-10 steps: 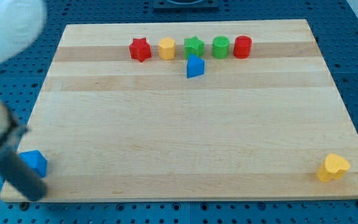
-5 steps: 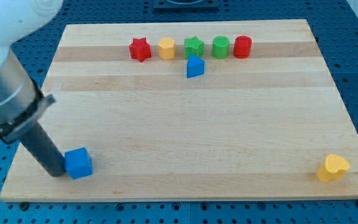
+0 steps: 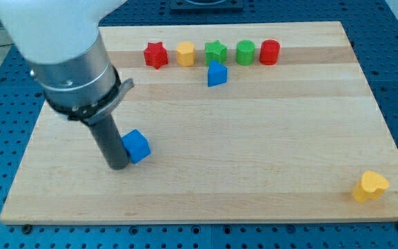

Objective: Place the blue cube below the blue triangle to form a vertical line

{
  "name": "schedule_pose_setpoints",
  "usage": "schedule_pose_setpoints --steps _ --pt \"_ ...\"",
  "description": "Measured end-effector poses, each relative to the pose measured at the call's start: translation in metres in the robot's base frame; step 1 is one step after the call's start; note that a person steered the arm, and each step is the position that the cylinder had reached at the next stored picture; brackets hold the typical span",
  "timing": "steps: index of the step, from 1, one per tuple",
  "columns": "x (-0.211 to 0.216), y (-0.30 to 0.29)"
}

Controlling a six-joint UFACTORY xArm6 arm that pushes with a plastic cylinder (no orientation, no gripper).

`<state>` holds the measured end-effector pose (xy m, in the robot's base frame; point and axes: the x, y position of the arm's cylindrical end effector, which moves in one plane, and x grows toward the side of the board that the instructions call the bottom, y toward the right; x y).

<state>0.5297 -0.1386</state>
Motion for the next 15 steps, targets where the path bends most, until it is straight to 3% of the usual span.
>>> schedule_pose_setpoints --steps 2,4,6,15 --pt "-0.050 0.028" --pt "-0.071 0.080" --pt "-0.102 0.083" --pt "-0.125 0.099"
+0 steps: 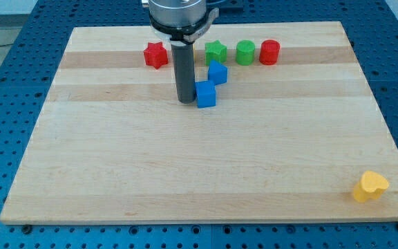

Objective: Place the blue cube below the blue triangle to form a vertical line

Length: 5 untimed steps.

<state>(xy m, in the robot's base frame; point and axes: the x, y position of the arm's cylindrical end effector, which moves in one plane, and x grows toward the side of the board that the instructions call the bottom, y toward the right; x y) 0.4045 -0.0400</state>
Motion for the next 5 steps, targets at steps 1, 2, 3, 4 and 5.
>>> schedule_pose_setpoints --steps 1,2,3,4,5 --pt "0.000 0.005" --pt "0.000 0.009" --pt "0.000 0.009" --pt "0.000 0.010" --pt "0.000 0.016"
